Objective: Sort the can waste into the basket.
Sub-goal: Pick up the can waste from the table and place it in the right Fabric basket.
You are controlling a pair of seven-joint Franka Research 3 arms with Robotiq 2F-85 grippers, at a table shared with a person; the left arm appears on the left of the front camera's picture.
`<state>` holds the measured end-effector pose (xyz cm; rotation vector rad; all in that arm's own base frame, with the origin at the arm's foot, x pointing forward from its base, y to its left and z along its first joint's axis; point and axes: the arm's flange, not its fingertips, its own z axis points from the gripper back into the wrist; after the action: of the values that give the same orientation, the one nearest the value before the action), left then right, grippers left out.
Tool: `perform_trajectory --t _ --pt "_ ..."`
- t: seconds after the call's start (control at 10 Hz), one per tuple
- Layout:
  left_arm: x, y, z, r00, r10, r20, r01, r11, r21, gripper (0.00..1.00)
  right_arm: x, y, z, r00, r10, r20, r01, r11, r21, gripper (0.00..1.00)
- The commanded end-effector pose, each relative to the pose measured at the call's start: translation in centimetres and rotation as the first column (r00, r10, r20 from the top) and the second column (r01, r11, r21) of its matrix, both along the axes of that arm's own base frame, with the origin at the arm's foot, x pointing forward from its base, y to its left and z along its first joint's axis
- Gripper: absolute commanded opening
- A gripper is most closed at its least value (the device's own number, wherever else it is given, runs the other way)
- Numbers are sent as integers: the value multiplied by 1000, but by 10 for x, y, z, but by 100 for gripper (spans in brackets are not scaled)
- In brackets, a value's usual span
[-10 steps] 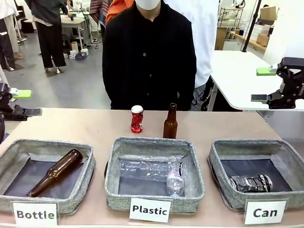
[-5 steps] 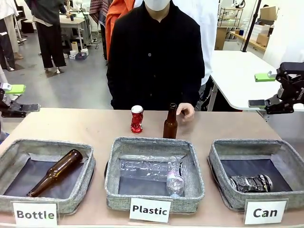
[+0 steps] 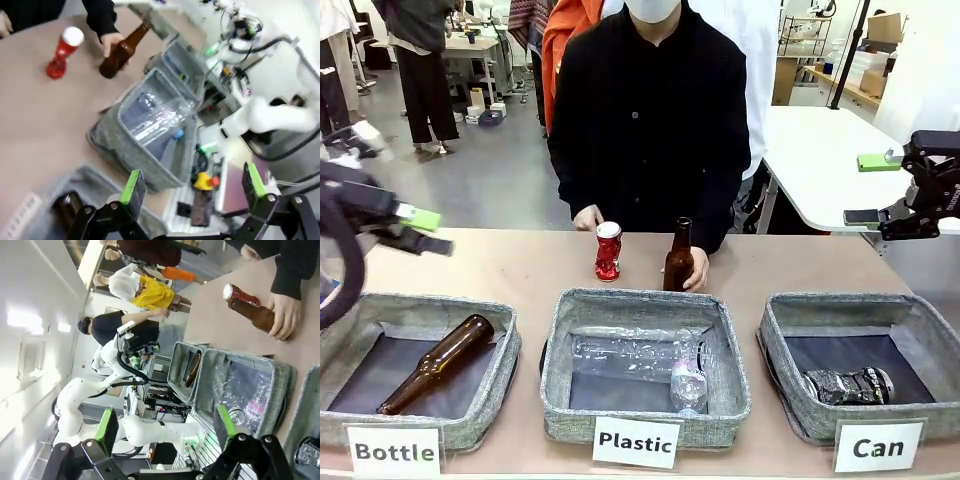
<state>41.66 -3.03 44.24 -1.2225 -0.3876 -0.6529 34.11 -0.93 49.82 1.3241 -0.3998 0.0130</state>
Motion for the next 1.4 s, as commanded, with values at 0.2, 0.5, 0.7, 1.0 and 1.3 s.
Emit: perform_trajectory --t 0.2,0.5,0.7,1.0,1.3 --pt "83 -23 1 703 -199 682 -50 944 327 100 -2 -4 0 1000 4 -13 -4 1000 3 100" --pt "46 -37 14 954 -72 289 31 989 143 100 -2 -4 0 1000 4 -13 -4 1000 3 100" --pt "58 -38 7 937 -109 333 49 982 184 100 -2 -4 0 1000 4 -13 -4 1000 3 100" --pt "131 -25 30 748 -147 648 226 973 -40 100 -2 -4 0 1000 4 -13 -4 1000 3 100" --pt "154 -10 23 594 -247 766 344 938 35 100 -2 -4 0 1000 4 -13 -4 1000 3 100"
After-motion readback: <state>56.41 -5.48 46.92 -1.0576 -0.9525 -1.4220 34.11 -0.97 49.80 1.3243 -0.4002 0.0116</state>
